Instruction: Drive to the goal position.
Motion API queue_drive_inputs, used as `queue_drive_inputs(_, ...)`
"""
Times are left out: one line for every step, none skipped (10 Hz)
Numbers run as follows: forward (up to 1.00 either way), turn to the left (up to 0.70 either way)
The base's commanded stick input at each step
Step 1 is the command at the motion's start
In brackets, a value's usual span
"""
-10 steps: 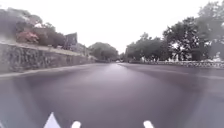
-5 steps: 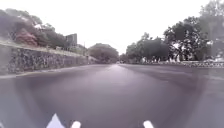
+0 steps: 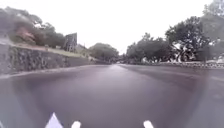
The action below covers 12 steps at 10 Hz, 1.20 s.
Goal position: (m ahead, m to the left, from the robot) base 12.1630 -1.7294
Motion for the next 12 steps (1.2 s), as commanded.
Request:
queue_drive_inputs(0.70, 0.00)
queue_drive_inputs(0.70, 0.00)
queue_drive_inputs(0.70, 0.00)
queue_drive_inputs(0.70, 0.00)
queue_drive_inputs(0.70, 0.00)
queue_drive_inputs(0.70, 0.00)
queue_drive_inputs(0.70, 0.00)
queue_drive_inputs(0.70, 0.00)
queue_drive_inputs(0.70, 0.00)
queue_drive_inputs(0.70, 0.00)
queue_drive_inputs(0.70, 0.00)
queue_drive_inputs(0.70, 0.00)
